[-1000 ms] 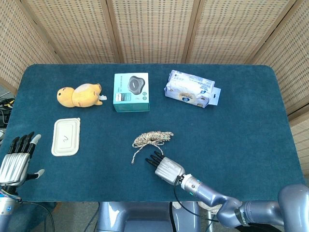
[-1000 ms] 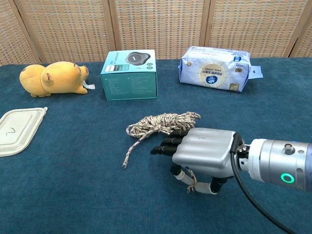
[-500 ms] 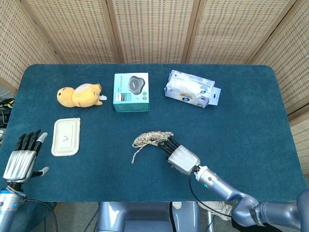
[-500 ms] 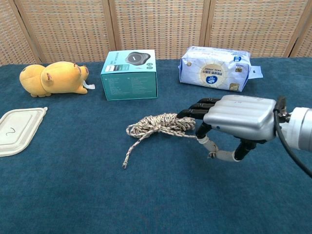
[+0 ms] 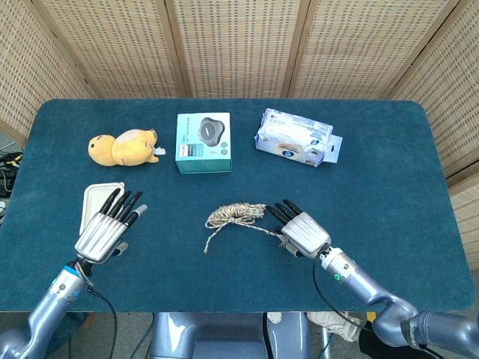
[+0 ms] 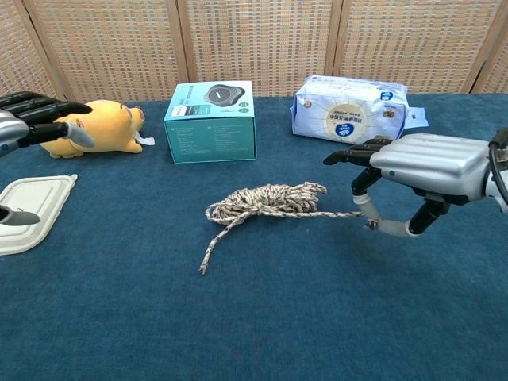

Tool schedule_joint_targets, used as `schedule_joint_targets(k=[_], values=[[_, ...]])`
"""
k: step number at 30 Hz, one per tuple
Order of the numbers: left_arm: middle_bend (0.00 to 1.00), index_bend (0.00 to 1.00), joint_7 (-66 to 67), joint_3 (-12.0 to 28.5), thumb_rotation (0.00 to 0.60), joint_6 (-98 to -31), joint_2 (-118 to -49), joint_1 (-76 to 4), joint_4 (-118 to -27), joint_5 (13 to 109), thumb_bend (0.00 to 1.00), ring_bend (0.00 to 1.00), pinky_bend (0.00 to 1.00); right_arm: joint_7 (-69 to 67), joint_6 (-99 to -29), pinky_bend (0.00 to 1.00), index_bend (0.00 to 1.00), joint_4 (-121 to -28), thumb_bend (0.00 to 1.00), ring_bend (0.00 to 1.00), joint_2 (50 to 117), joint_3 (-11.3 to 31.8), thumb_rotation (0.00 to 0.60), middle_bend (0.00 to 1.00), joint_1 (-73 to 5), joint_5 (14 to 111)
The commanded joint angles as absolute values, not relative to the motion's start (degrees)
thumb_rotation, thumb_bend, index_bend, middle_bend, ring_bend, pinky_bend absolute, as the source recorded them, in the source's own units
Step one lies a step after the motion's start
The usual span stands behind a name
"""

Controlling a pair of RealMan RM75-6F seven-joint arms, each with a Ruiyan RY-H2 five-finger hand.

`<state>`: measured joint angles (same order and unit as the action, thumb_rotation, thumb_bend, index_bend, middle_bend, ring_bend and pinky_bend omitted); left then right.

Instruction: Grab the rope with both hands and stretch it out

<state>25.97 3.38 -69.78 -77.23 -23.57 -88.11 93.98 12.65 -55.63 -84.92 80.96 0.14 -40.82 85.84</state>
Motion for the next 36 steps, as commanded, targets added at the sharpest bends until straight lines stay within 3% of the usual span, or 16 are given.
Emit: schedule_joint_targets(k=[1, 16, 24, 36], values=[[0.00, 0.30, 25.0, 3.5, 0.600, -68.1, -80.8, -27.7, -83.8, 98.4, 0.06, 0.00, 0.00, 12.1, -55.1, 0.00, 0.65, -84.2, 0.50, 0.00, 81.1, 0.3, 0.600, 0.03, -40.9, 85.9], [0.00, 0.40, 26.6, 3.4, 0.600, -58.6, -91.3, -41.2, -73.9, 105.2, 0.12, 0.00, 0.00, 6.8, -52.7, 0.00, 0.65, -81.6, 0.50, 0.00, 82.3, 0.9, 0.600, 0.03, -41.9, 86.2], [0.00, 0.43, 28.3, 2.0, 0.600, -55.2, -93.2, -44.5, -71.4, 105.9, 0.19, 0.00, 0.00, 6.3, -52.1, 0.00, 0.65, -81.1, 0.50, 0.00, 82.0, 1.3, 0.600, 0.03, -42.7, 86.8], [0.00, 0.46, 29.8, -0.6, 0.600, -53.8, -96.5, -46.8, -67.3, 106.4, 0.20, 0.00, 0.00, 5.9, -51.8, 0.00, 0.66, -80.5, 0.50, 0.00, 82.3, 1.4, 0.600, 0.03, -43.0, 87.2]])
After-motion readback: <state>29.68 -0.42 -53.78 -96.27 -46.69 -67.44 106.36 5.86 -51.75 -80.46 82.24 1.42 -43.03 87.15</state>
